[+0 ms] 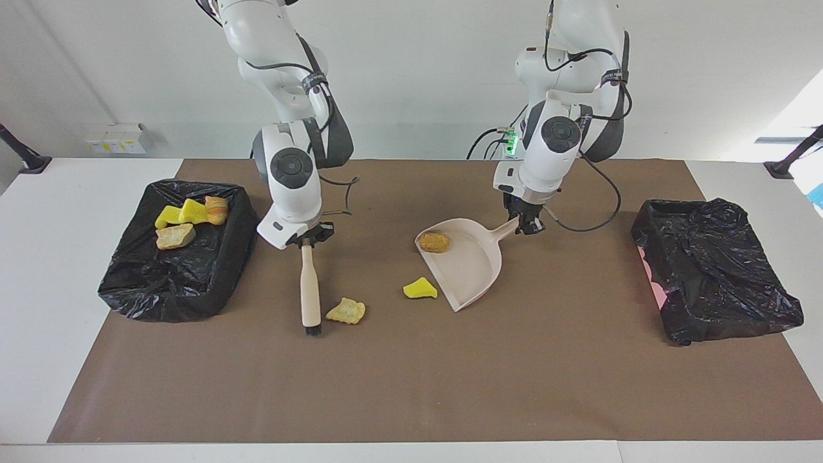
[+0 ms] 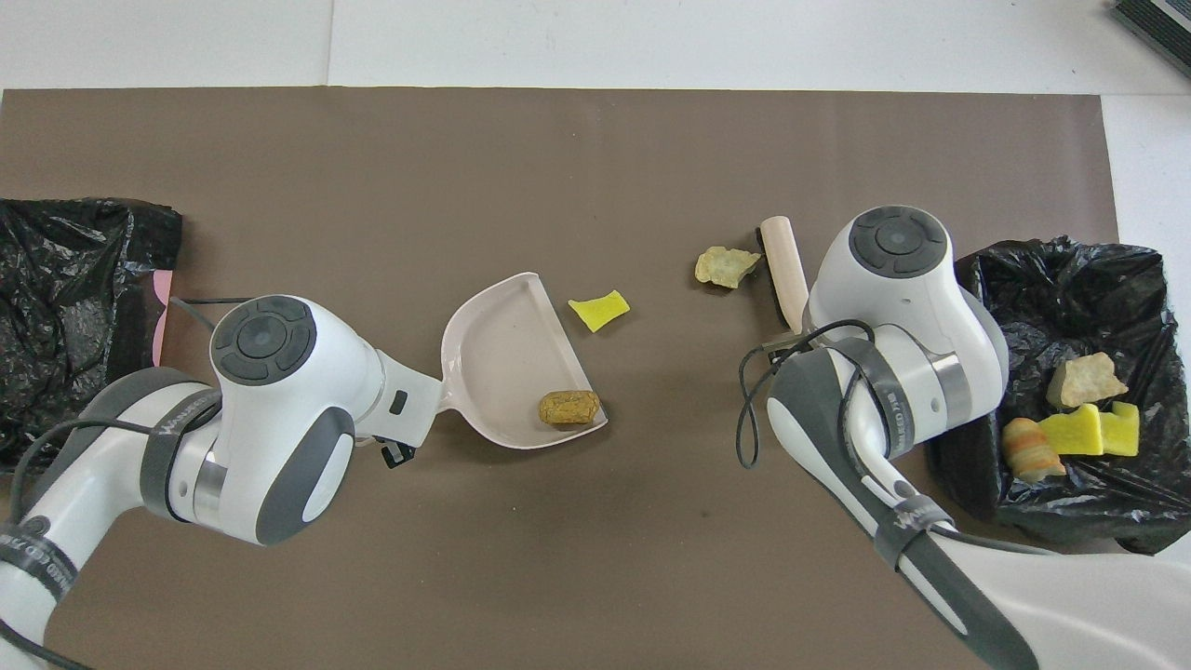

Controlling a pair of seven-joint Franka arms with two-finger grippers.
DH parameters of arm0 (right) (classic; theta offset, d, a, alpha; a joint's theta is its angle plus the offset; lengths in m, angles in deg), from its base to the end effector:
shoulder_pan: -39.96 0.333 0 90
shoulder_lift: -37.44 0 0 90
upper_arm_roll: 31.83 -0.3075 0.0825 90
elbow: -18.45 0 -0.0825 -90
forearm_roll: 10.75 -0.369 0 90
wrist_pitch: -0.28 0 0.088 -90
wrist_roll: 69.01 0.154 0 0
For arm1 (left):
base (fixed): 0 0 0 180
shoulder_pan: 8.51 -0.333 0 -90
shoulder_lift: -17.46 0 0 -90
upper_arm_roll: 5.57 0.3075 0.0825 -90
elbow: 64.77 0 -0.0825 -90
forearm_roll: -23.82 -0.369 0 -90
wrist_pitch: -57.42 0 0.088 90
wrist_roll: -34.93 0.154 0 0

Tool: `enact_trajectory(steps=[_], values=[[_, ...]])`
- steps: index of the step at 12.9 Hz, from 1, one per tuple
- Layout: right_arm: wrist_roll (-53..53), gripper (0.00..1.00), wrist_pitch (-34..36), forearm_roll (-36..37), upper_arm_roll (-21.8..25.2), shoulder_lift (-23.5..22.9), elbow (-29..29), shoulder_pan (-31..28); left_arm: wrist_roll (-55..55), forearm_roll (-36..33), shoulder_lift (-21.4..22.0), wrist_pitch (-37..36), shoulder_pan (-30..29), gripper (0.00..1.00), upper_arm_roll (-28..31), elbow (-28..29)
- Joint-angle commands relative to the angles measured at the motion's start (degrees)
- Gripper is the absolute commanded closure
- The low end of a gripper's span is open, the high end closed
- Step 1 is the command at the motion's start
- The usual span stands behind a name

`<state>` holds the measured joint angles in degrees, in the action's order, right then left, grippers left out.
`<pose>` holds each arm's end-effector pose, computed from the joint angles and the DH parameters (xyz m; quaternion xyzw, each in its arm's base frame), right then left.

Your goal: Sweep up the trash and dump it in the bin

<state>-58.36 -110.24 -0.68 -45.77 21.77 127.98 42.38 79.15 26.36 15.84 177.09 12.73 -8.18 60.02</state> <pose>0.5424 0.1361 0.2947 0.9874 0.0897 -0.1084 0.0723 0.4616 -0.2084 0.3222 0.8338 -0.5486 -0.0544 0.0293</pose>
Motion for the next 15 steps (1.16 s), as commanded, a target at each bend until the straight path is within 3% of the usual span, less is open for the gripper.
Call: enact_trajectory(steps=[1,5,8,11,15], values=[[-1.5,1.0,0.7,0.4,-0.6,-2.1,-3.6,2.9,-1.2,-0.4,2.1,1.4,0.5,1.0,0.5,2.6],[-2.5,1.0,0.3,-1.6,-0.9,-3.0,-3.6,7.3,-1.3,0.1,2.4,1.3,0.3,1.0,0.5,3.1],[-2.7,1.0,-3.8,-5.8,-1.8,-3.0,-3.5,9.3,-1.3,0.2,2.4,1.3,0.3,1.0,0.5,3.1],[-2.7,1.0,-9.5,-14.0,-2.3,-3.0,-2.8,12.5,-1.3,0.2,2.5,1.3,0.4,1.0,0.5,3.2],[-2.0,1.0,-8.8,-20.7,-3.1,-1.4,-2.4,17.8,-1.4,0.2,2.5,1.2,0.3,1.0,0.5,3.1]])
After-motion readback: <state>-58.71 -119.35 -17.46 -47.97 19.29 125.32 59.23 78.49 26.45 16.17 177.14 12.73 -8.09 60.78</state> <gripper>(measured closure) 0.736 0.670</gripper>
